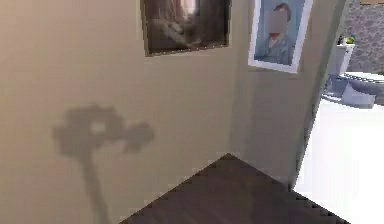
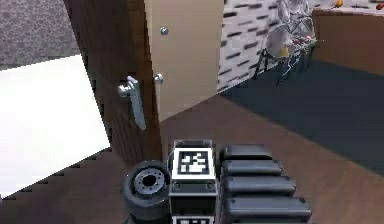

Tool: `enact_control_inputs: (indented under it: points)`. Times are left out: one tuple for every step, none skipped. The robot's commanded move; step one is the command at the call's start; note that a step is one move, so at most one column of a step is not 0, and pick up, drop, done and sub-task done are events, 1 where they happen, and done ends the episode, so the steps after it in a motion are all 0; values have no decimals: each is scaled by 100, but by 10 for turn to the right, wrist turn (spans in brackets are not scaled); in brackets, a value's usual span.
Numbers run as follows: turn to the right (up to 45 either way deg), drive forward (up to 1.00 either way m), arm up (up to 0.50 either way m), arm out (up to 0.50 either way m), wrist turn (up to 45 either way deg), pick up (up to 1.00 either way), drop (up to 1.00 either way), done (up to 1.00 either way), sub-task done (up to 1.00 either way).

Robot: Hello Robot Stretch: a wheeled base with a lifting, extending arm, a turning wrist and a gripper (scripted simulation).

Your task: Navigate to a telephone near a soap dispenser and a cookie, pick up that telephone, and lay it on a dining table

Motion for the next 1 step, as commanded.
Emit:
enact_control_inputs:
  points:
    - [450, 0, 0, 0, 0, 0, 0, 0, 0]
